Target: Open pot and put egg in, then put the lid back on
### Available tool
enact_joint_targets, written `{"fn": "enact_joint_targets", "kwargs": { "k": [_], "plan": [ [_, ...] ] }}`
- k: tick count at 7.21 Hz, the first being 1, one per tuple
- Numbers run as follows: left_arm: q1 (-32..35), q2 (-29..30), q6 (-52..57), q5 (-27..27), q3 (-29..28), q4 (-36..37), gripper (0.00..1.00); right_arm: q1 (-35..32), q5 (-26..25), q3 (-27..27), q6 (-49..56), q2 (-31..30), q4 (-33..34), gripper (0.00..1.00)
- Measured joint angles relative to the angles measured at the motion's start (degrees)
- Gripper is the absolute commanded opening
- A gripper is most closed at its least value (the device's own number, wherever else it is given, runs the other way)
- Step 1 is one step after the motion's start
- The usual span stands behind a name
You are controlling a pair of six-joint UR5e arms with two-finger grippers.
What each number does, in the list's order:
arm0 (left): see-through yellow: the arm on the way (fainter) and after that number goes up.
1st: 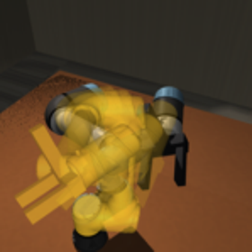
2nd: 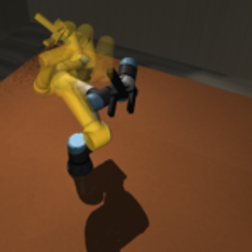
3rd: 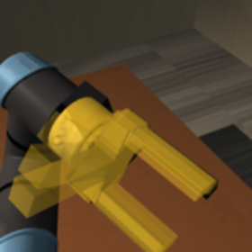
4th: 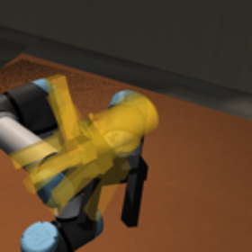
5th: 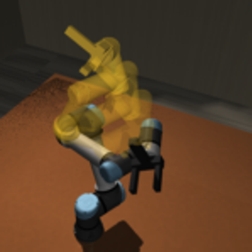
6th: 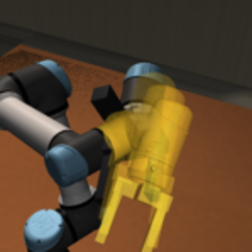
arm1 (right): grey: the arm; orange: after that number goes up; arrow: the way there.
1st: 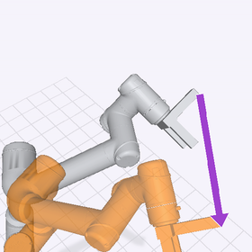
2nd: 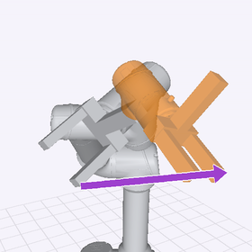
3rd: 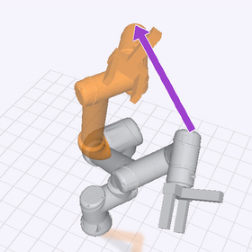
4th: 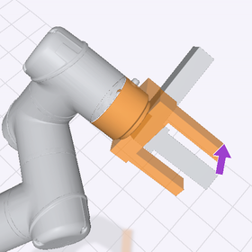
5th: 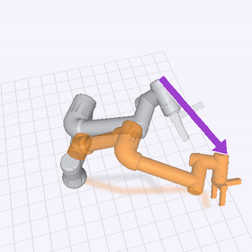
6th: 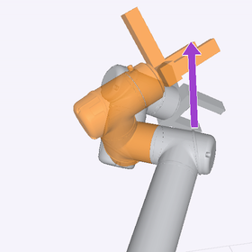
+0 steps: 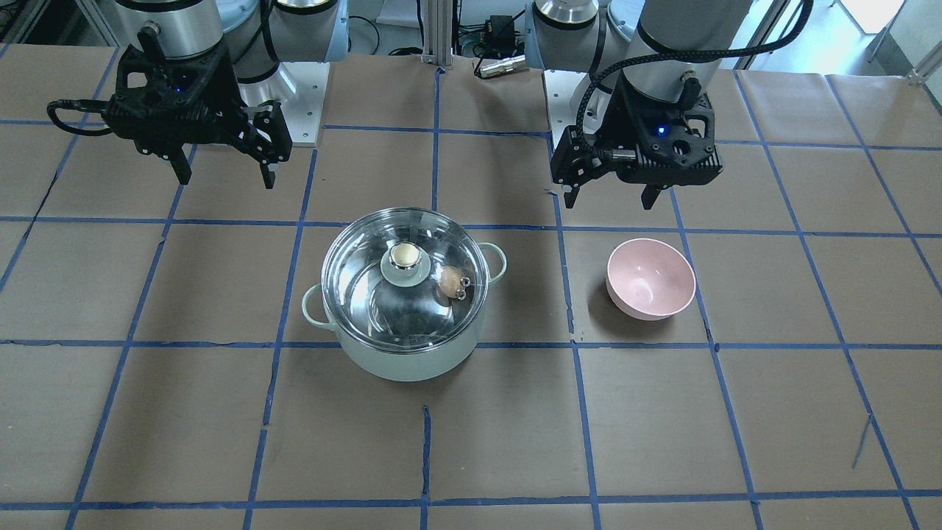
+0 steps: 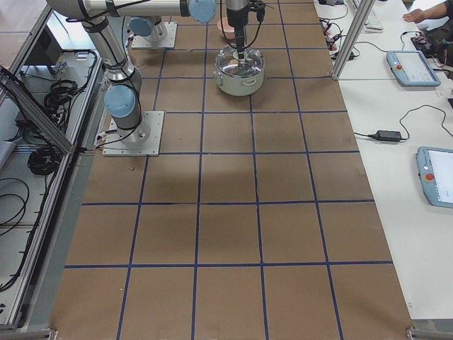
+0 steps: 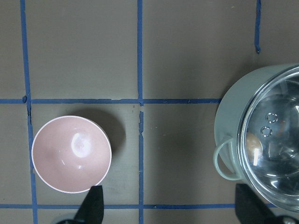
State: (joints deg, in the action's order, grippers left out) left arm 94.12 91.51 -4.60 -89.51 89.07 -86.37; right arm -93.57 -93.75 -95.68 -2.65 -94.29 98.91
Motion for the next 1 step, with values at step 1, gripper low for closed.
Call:
{"fn": "enact_joint_targets", "kwargs": {
  "k": [1],
  "plan": [
    [0.1, -0.3, 0.1, 0.4, 0.0, -0.1, 1.0, 0.0, 0.0, 0.1, 0.2, 0.0, -0.1, 1.0]
  ]
}}
